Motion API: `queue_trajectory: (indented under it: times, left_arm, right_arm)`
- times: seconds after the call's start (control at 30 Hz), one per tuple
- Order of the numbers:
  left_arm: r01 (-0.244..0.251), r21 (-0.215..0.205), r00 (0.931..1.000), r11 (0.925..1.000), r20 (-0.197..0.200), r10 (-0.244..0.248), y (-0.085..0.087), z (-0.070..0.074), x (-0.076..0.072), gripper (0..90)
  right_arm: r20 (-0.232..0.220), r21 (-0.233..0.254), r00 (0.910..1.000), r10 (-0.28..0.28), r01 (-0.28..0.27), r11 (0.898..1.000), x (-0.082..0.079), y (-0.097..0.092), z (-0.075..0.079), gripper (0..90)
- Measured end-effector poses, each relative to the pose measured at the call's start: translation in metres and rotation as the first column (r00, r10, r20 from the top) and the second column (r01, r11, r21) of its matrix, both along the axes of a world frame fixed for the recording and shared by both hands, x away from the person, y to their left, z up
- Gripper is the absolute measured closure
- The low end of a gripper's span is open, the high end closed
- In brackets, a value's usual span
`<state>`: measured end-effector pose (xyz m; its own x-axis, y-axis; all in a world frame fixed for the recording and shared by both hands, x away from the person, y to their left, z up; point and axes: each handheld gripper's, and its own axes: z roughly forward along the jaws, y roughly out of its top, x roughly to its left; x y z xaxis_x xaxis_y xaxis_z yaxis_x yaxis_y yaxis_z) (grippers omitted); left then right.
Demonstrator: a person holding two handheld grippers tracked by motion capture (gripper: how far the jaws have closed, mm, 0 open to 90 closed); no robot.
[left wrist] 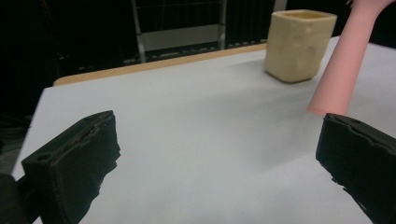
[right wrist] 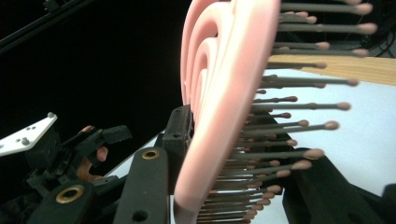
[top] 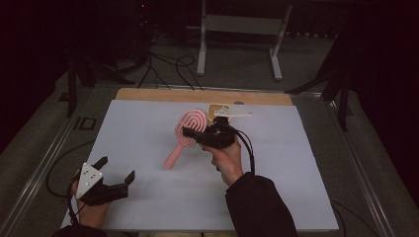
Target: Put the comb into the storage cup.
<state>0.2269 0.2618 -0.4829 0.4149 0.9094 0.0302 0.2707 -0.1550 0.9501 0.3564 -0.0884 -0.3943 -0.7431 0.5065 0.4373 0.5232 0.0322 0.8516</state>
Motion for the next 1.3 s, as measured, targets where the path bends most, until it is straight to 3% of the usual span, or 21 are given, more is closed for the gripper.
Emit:
queue_trajectory:
  times: [0.27, 0.37, 0.57, 0.77, 1.07, 1.3]
  left_arm:
    - [0.001, 0.023, 0.9998, 0.9997, -0.018, 0.0, -0.006, -0.006, 0.0, 0.0]
    - [-0.018, 0.044, 0.9997, 0.9989, -0.013, 0.018, -0.01, -0.008, 0.0, 0.0]
    - [-0.021, 0.038, 0.9997, 0.999, -0.012, 0.022, -0.012, -0.009, 0.0, 0.0]
    - [-0.021, 0.043, 0.9996, 0.9989, -0.017, 0.022, -0.013, -0.011, 0.002, 0.0]
    - [-0.032, 0.054, 0.9995, 0.998, -0.003, 0.032, -0.014, -0.011, 0.001, 0.0]
    - [-0.045, 0.053, 0.9989, 0.9976, 0.009, 0.045, -0.013, -0.011, 0.0, 0.0]
  right_arm:
    - [-0.004, -0.002, 0.9999, -0.014, 0.014, 1.0, 0.006, 0.0, 0.002, 63.5]
    - [-0.014, 0.019, 0.9996, -0.023, 0.024, 1.0, 0.008, -0.004, 0.007, 63.5]
    - [-0.026, 0.018, 0.9992, -0.031, 0.032, 0.999, 0.015, -0.009, 0.012, 63.5]
    - [-0.038, 0.054, 0.9985, -0.04, 0.042, 0.998, 0.021, -0.013, 0.019, 63.5]
    - [-0.022, 0.044, 0.9982, -0.055, 0.056, 0.997, 0.029, -0.014, 0.032, 63.5]
    - [-0.028, 0.068, 0.9968, -0.075, 0.077, 0.995, 0.039, -0.016, 0.038, 63.5]
